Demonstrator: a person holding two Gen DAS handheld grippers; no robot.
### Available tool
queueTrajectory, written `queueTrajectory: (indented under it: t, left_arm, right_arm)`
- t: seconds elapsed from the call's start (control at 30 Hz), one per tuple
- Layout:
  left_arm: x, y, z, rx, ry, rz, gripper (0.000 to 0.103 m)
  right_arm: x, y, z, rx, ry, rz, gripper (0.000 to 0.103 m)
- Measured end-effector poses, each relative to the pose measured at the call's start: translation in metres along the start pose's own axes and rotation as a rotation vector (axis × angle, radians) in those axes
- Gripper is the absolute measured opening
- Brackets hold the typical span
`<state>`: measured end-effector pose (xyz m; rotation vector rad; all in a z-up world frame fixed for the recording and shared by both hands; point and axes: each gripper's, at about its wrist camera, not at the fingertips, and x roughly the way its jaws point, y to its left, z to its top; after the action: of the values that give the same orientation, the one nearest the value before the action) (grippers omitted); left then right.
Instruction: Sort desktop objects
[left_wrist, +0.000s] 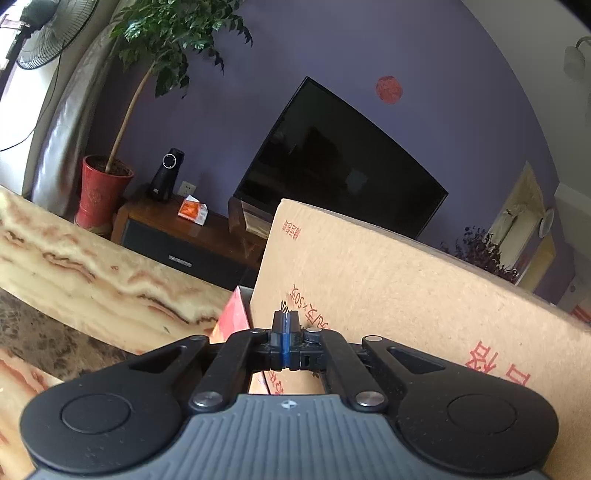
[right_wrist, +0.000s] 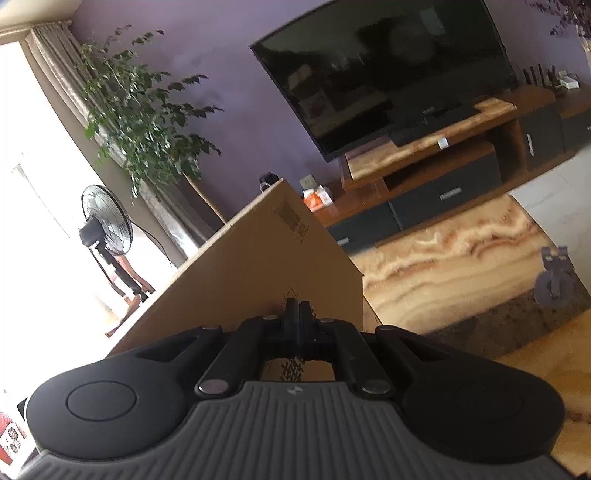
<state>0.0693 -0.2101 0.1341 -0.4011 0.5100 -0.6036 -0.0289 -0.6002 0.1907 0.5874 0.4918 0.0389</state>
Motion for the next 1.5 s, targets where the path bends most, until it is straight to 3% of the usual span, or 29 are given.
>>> queueTrajectory:
  t: [0.27, 0.6, 0.97, 1.3, 1.5]
  left_arm:
    - [-0.006, 0.003, 0.019, -0.036, -0.061, -0.002, 0.000]
    - [0.001, -0.005, 0.032, 0.045, -0.115, 0.010, 0.000]
    - [-0.006, -0.003, 0.049, -0.046, -0.176, -0.013, 0.000]
    - [0.000, 0.001, 0.061, 0.016, -0.207, -0.009, 0.000]
    - [0.002, -0.002, 0.064, 0.035, -0.245, -0.016, 0.000]
  right_arm:
    - [0.001, 0.019, 0.014, -0.048, -0.057, 0.033, 0.004]
    - [0.014, 0.019, 0.029, -0.050, -0.114, 0.079, 0.004]
    - [0.002, 0.036, 0.032, -0.073, -0.213, 0.134, 0.004]
    - [0.013, 0.037, 0.034, -0.127, -0.300, 0.173, 0.004]
    - [0.017, 0.027, 0.027, -0.085, -0.340, 0.167, 0.004]
